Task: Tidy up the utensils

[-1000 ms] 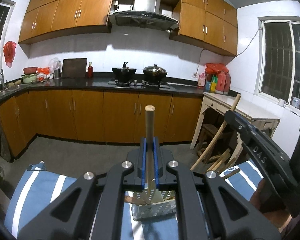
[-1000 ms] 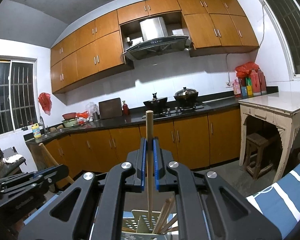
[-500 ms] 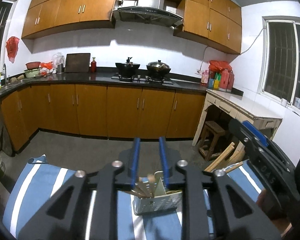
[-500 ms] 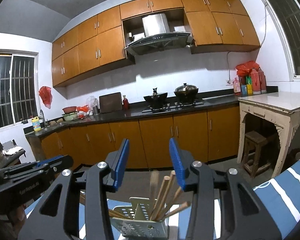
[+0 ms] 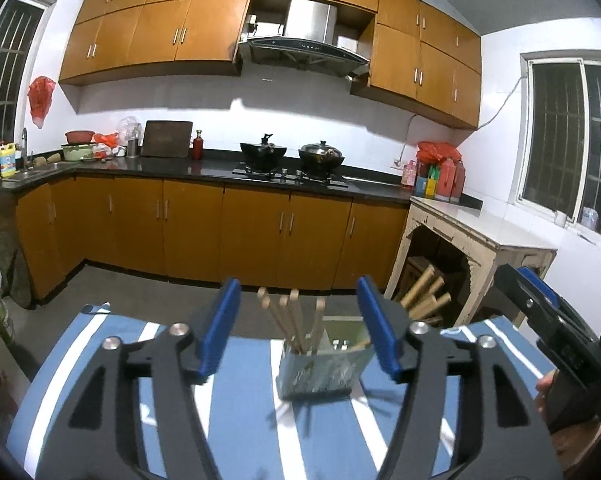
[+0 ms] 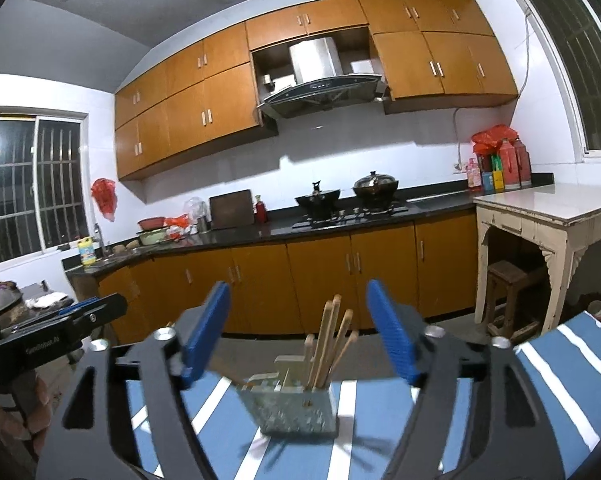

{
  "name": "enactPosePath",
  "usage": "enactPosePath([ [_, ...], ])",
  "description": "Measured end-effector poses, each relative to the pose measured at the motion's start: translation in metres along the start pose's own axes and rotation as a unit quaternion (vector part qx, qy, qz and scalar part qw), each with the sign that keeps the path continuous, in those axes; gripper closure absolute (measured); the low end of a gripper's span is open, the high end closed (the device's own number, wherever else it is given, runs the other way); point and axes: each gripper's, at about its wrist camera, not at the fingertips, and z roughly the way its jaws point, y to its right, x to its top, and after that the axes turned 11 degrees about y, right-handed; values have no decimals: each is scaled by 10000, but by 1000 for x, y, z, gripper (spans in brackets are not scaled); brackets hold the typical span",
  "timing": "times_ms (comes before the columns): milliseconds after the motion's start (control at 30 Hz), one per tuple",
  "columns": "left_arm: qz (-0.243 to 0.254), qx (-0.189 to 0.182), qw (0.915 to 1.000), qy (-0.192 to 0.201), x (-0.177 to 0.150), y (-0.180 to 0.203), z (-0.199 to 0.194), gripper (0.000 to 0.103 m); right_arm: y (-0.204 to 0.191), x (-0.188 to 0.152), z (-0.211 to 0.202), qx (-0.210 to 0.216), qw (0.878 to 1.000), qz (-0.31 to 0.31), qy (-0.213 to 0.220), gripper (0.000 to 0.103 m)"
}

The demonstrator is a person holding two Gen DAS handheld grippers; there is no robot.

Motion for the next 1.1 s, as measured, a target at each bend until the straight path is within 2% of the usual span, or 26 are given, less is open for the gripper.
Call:
enactPosePath([
  [100,115,21,9999,51,-14,0,-26,21,-5,-11,-20,94,9998,-107,-114,3],
  [133,145,28,9999,64,-18,1,-33,14,-6,-14,-26,105,9997,-148,-147,2],
  [233,208,105,9996,141,-32,-1,-58,4,-10,-26,-46,32,9993,-275,-238,2],
  [400,488,261,9982,235,-58,0,-97,4,-8,-45,-77,-295,9988,-147,-361,2],
  [533,622,430,9969,224,-80,2,-118,4,-12,-61,-98,-545,9969,-279,-486,2],
  [800,692,636,9953,224,-117,7,-150,4,-28,-92,-131,-450,9945,-699,-636,2],
  [1100,662,692,9954,28,-155,3,-163,4,-18,-123,-146,-513,9929,-466,-964,2],
])
